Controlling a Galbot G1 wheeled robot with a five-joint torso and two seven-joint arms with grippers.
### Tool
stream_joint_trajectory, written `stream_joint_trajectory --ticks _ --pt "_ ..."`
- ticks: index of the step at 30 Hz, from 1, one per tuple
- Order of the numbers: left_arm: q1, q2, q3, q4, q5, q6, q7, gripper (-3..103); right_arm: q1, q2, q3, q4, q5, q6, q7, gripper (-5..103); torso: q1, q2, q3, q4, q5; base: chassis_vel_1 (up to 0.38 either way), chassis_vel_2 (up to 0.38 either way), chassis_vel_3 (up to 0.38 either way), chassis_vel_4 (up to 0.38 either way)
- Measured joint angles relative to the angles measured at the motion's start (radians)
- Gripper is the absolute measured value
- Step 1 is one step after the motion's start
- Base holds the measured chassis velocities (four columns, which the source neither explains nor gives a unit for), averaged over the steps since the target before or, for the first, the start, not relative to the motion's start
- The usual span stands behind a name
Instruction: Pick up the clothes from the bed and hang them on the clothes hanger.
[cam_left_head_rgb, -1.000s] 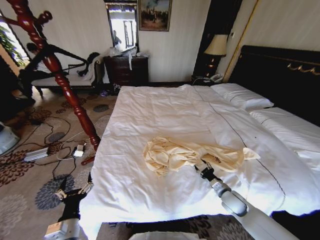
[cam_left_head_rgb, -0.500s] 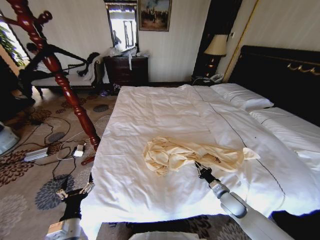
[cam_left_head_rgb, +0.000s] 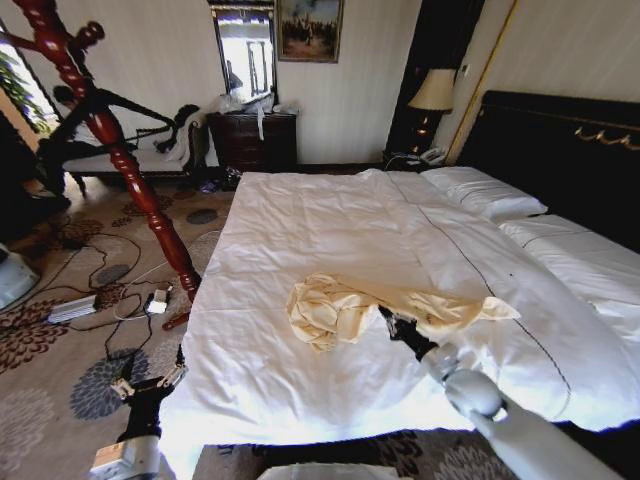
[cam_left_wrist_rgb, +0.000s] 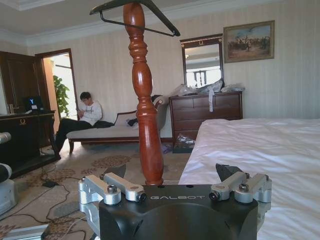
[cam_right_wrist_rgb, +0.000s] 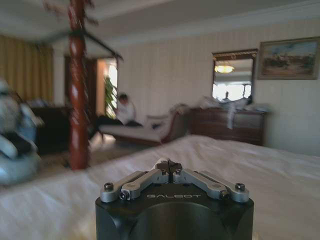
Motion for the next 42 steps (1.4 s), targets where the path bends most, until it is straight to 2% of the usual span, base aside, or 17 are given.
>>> stream_joint_trajectory --ticks 1,3,4,6,9,14,17,20,22,25,26,30,35,37,40,41,42 --pt "0.0 0.0 0.0 0.0 0.0 0.0 0.0 100 0.0 0.0 0.0 0.0 0.0 0.0 0.0 0 0.0 0.0 0.0 0.0 0.0 0.0 0.0 0.0 0.0" --pt "-0.001 0.003 -0.003 0.0 -0.005 0.0 -0.001 100 -0.006 -0.031 0.021 0.08 0.115 -0.018 -0.011 0 0.0 0.0 0.0 0.0001 0.0001 0.0 0.0 0.0 0.0" --pt "-0.002 0.008 -0.006 0.0 -0.012 0.002 -0.001 100 -0.001 -0.067 0.042 0.18 0.238 -0.047 0.009 0 0.0 0.0 0.0 0.0001 0.0 0.0 0.0 0.0 0.0" --pt "-0.002 0.009 -0.008 0.0 -0.014 0.002 -0.001 100 0.003 -0.076 0.046 0.206 0.267 -0.056 0.021 0 0.0 0.0 0.0 0.0 0.0 0.0 0.0 0.0 0.0" --pt "-0.003 0.014 -0.012 -0.006 -0.026 0.004 -0.001 100 0.047 -0.115 0.077 0.35 0.454 -0.119 0.086 0 0.0 0.0 0.0 0.0002 0.0001 0.0 0.0 0.0 0.0" --pt "-0.002 0.018 -0.021 -0.007 -0.037 0.004 -0.002 100 0.068 -0.124 0.074 0.445 0.574 -0.18 0.166 0 0.0 0.0 0.0 0.0 -0.0002 0.0 0.0 0.0 0.0" --pt "-0.002 0.019 -0.024 -0.005 -0.038 0.004 -0.003 100 0.069 -0.109 0.045 0.403 0.512 -0.231 0.223 0 0.0 0.0 0.0 -0.0001 -0.0001 0.0 0.0 0.0 0.0" --pt "0.002 0.017 -0.025 -0.004 -0.036 0.004 -0.005 100 0.14 -0.052 -0.089 0.215 0.295 -0.358 0.366 0 0.0 0.0 0.0 -0.0003 0.0008 0.0 0.0 0.0 0.0" --pt "0.003 0.016 -0.025 -0.004 -0.034 0.003 -0.005 100 0.17 -0.033 -0.128 0.17 0.265 -0.37 0.383 0 0.0 0.0 0.0 -0.0002 0.0006 0.0 0.0 0.0 0.0" --pt "0.007 0.009 -0.025 -0.001 -0.02 0.003 -0.006 100 0.361 0.091 -0.314 -0.069 0.173 -0.373 0.42 0 0.0 0.0 0.0 0.0001 0.0005 0.0 0.0 0.0 0.0" --pt "0.007 0.009 -0.025 -0.001 -0.02 0.003 -0.006 100 0.361 0.091 -0.314 -0.069 0.173 -0.373 0.42 0 0.0 0.0 0.0 0.0001 0.0005 0.0 0.0 0.0 0.0" --pt "0.005 -0.001 -0.024 0.006 -0.003 0.005 -0.008 100 0.554 0.228 -0.45 -0.239 0.151 -0.359 0.433 0 0.0 0.0 0.0 0.0005 0.0002 0.0 0.0 0.0 0.0" --pt "0.002 -0.009 -0.018 0.01 0.013 0.009 -0.011 100 0.647 0.287 -0.515 -0.304 0.068 -0.354 0.436 -2 0.0 0.0 0.0 0.0006 -0.0002 0.0 0.0 0.0 0.0" --pt "-0.001 -0.013 -0.015 0.014 0.023 0.011 -0.012 100 0.657 0.295 -0.546 -0.321 -0.061 -0.364 0.436 8 0.0 0.0 0.0 0.0001 0.0001 0.0 0.0 0.0 0.0" --pt "-0.004 -0.015 -0.012 0.019 0.029 0.012 -0.012 100 0.626 0.281 -0.562 -0.271 -0.026 -0.432 0.497 14 0.0 0.0 0.0 -0.0001 0.0002 0.0 0.0 0.0 0.0" --pt "-0.006 -0.016 -0.009 0.023 0.031 0.012 -0.013 100 0.572 0.262 -0.558 -0.183 0.133 -0.525 0.606 25 0.0 0.0 0.0 -0.0003 0.0001 0.0 0.0 0.0 0.0" --pt "-0.007 -0.017 -0.009 0.025 0.031 0.012 -0.013 100 0.551 0.258 -0.55 -0.15 0.182 -0.55 0.632 25 0.0 0.0 0.0 -0.0004 0.0002 0.0 0.0 0.0 0.0"
